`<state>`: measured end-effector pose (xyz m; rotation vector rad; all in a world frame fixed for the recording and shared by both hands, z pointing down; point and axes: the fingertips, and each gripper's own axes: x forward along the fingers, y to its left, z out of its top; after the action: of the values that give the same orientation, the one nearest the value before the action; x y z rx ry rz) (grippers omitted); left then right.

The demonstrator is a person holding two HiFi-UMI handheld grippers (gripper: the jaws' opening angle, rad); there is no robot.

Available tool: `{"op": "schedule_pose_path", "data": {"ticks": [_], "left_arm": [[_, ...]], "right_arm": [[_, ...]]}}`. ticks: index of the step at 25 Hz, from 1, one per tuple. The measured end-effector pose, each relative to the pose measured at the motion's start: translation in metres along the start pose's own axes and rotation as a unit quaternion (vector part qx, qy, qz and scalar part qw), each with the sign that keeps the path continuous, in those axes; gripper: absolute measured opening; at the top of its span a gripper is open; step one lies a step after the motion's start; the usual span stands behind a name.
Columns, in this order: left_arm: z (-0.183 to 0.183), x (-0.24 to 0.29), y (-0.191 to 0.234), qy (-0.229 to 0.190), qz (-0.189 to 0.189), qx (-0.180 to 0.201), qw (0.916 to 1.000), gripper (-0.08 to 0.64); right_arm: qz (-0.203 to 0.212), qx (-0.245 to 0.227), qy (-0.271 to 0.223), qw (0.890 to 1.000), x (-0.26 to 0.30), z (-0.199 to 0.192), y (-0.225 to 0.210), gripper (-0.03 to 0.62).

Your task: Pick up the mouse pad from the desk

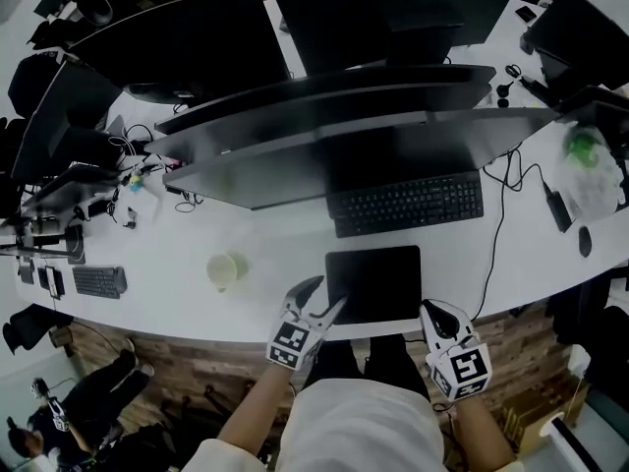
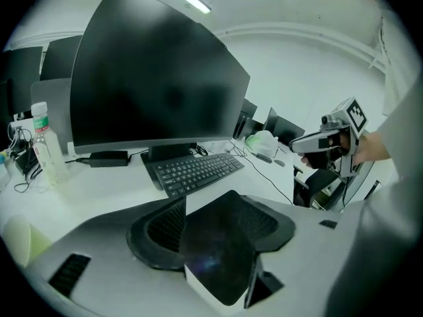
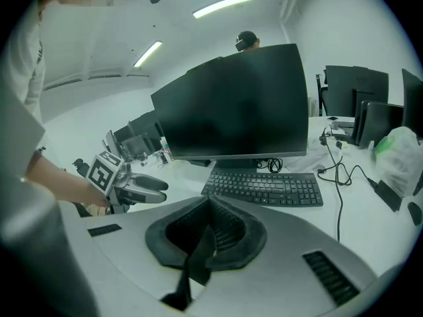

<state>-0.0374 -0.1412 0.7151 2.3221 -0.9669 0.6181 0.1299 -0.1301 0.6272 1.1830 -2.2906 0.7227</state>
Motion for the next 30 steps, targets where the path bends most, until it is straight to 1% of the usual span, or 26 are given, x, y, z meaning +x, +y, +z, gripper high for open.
{"op": "schedule_pose_path", "data": {"ticks": [2,7,10,16,22,28,30], "left_arm": [[-0.013,0.012,0.006,0.013,0.008,-0.001,0.9999,0.278],[-0.034,0.035,0.019,0.038,0.024,0.000,0.9990,0.286],[-0.047,0.048,0.027,0.055,0.033,0.006,0.9979,0.303],[-0.073,0.074,0.044,0.095,0.038,0.016,0.9946,0.348],[-0.094,0.092,0.050,0.135,0.033,0.032,0.9898,0.422],[-0.104,0.098,0.054,0.155,0.041,0.061,0.9852,0.442],[-0.104,0.100,0.050,0.161,0.045,0.078,0.9829,0.451]], "right_arm": [[0.008,0.000,0.008,1.000,0.007,-0.006,-0.003,0.011],[0.025,0.002,0.019,0.999,0.017,-0.017,-0.008,0.011],[0.033,0.005,0.024,0.999,0.023,-0.025,-0.011,0.011],[0.050,0.005,0.031,0.998,0.038,-0.037,-0.010,0.011],[0.058,0.008,0.043,0.997,0.046,-0.044,-0.010,0.011],[0.063,0.010,0.051,0.997,0.051,-0.050,-0.007,0.011],[0.064,0.011,0.053,0.996,0.053,-0.053,-0.007,0.011]]}}
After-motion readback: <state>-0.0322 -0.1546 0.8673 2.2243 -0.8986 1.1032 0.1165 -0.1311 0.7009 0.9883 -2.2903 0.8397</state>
